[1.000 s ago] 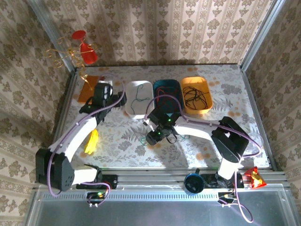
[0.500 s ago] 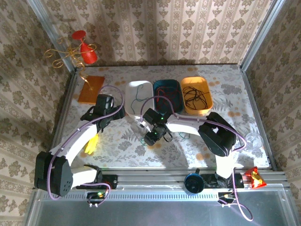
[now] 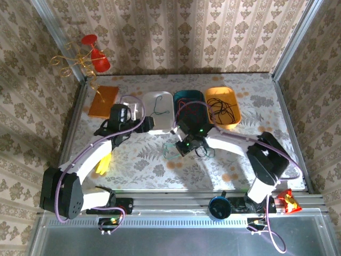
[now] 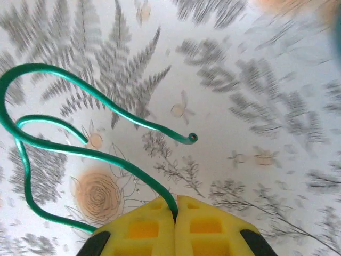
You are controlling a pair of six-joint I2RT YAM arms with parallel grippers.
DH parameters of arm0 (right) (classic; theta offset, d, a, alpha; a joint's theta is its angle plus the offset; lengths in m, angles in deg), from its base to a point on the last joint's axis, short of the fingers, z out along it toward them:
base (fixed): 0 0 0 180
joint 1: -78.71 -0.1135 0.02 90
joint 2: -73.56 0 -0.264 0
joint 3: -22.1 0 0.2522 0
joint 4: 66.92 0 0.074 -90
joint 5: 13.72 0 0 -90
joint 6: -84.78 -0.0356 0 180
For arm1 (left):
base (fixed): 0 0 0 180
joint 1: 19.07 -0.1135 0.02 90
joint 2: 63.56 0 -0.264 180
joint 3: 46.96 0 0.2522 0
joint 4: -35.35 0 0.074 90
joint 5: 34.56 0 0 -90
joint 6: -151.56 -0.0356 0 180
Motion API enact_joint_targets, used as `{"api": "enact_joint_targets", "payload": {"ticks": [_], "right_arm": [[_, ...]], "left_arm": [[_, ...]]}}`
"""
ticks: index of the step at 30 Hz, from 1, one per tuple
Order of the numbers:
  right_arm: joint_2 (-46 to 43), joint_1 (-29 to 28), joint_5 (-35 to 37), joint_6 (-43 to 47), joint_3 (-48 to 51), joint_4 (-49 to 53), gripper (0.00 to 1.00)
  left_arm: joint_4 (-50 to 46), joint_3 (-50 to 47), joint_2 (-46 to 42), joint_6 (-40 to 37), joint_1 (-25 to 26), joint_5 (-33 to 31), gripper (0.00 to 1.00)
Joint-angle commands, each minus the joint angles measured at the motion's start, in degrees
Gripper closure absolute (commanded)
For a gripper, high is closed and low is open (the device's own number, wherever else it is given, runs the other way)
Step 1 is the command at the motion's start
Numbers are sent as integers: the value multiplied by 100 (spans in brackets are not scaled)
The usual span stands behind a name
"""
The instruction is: Untangle the cables
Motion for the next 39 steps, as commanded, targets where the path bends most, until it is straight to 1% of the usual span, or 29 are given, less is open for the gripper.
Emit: {"api": "enact_joint_targets", "payload": {"ticks": [1, 3, 5, 6, 10, 13, 14, 16, 19, 21, 22, 25, 29, 33, 35, 38, 39], "right_arm": [[-447, 182, -488, -497, 168, -441, 100], [-629, 317, -582, -724, 274, -637, 100], [-755, 445, -687, -964, 346, -845, 100], [-799, 500, -734, -1065, 353, -932, 100], [-832, 589, -779, -1288, 272, -1072, 100], [-819, 696, -935, -1565, 258, -1283, 100], [-814, 737, -991, -1662, 263, -1359, 100], [-831, 785, -1005, -1806, 283, -1479, 100], [-875, 856, -909, -2033, 342, -1612, 100], [-955, 931, -740, -2245, 443, -1699, 100], [-1001, 965, -652, -2342, 501, -1756, 100], [-1208, 1112, -305, -2781, 752, -1939, 100], [-1437, 1320, -111, -3451, 1196, -2433, 100], [-1469, 1445, 88, -4046, 1414, -2785, 100], [-1323, 1448, -32, -4085, 1278, -2834, 100], [-968, 1328, -16, -3754, 720, -2396, 100], [-834, 1271, 95, -3580, 455, -2106, 100]], "left_arm": [[531, -55, 35, -201, 237, 1318, 21], [541, -17, 148, -265, 361, 1488, 22], [611, -15, 249, -255, 366, 1537, 22], [702, -19, 309, -216, 513, 1602, 23], [1021, 7, 560, -105, 661, 1946, 32], [1044, 81, 718, -154, 753, 1943, 38], [1062, 90, 765, -161, 762, 1940, 41], [1092, 91, 839, -147, 771, 1936, 54], [1122, 59, 892, -130, 771, 1825, 82], [1128, 6, 877, -77, 762, 1424, 96], [1134, -26, 871, -47, 758, 1249, 100], [1348, -221, 804, 122, 742, 823, 100], [1865, -455, 751, 400, 731, 847, 100], [2122, -567, 733, 517, 735, 923, 100], [2197, -586, 752, 528, 727, 949, 100], [2259, -593, 784, 623, 697, 871, 100], [2267, -594, 786, 682, 668, 771, 91]]}}
